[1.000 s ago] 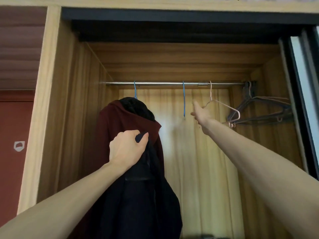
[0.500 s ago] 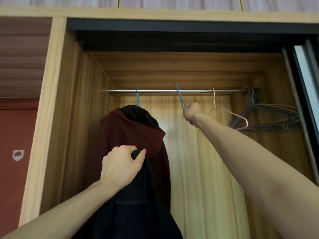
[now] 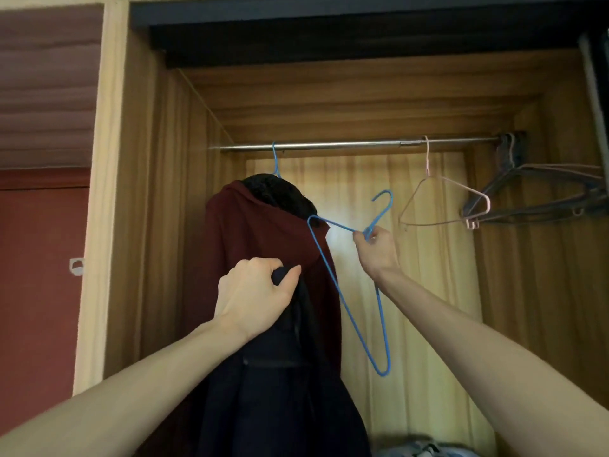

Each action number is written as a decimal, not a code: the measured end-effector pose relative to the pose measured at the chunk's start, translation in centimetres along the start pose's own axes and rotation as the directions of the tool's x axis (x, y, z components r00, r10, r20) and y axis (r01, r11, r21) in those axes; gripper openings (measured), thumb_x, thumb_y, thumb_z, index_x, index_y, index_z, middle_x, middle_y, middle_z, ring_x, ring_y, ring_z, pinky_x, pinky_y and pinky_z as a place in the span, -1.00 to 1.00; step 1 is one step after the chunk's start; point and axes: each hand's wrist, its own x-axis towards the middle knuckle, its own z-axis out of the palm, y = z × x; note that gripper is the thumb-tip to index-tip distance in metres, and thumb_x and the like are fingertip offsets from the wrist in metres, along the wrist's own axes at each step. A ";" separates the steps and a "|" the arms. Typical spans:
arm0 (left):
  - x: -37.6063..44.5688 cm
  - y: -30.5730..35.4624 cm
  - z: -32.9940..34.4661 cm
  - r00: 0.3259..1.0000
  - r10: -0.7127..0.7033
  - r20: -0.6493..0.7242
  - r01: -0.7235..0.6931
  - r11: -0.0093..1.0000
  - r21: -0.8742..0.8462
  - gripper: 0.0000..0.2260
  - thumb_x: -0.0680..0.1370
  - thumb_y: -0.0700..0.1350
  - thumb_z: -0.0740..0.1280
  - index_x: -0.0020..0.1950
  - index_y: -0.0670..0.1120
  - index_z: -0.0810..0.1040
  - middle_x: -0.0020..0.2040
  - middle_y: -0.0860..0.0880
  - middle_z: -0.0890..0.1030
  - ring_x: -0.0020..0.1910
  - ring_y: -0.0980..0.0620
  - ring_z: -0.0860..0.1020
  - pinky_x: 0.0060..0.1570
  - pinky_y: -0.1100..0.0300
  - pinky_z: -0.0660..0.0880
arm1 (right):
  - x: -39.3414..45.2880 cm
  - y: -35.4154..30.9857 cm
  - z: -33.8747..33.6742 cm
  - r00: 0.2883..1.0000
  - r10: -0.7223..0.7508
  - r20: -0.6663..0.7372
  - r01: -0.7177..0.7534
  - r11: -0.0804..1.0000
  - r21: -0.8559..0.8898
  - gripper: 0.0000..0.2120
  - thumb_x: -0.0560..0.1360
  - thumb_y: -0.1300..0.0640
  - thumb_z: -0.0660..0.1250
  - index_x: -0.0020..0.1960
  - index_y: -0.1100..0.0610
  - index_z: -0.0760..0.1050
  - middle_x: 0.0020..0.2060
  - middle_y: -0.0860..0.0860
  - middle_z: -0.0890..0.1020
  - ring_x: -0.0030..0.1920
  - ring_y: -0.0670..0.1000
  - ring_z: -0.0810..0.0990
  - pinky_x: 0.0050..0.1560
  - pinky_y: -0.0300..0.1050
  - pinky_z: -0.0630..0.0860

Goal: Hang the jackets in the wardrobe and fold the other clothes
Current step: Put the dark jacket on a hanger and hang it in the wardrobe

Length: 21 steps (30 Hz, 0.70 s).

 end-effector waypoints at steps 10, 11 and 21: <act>-2.8 0.2 -0.7 0.967 -0.090 0.237 0.145 0.964 -0.222 -0.45 0.59 0.23 0.35 -0.41 -0.07 0.23 -0.47 0.11 0.30 -0.40 0.02 0.31 -0.26 0.07 0.32 | -8.2 4.9 -7.5 0.972 -0.094 0.215 0.055 0.982 0.181 -0.59 0.69 -0.04 0.24 -0.23 0.17 0.54 -0.47 -0.01 0.32 -0.48 -0.02 0.27 -0.43 -0.16 0.24; -3.1 -0.1 -0.9 0.954 -0.100 0.281 0.180 0.944 -0.275 -0.45 0.58 0.24 0.35 -0.39 -0.10 0.27 -0.44 0.05 0.32 -0.38 0.03 0.32 -0.25 0.07 0.32 | -8.8 5.6 -8.8 0.959 -0.056 0.279 -0.025 0.961 0.276 -0.61 0.69 -0.02 0.27 -0.24 0.16 0.52 -0.50 -0.04 0.28 -0.51 -0.05 0.22 -0.48 -0.22 0.19; -6.7 2.0 -4.5 0.841 -0.275 0.465 0.503 0.712 -0.490 -0.45 0.64 0.14 0.37 -0.04 -0.42 0.62 -0.22 -0.25 0.65 -0.29 -0.08 0.62 -0.15 0.18 0.55 | -13.3 6.7 -17.9 0.642 -0.034 0.766 -0.330 0.890 0.316 -0.66 0.56 0.01 0.29 -0.35 0.11 0.42 -0.42 -0.01 0.04 -0.54 -0.13 0.03 -0.55 -0.35 -0.03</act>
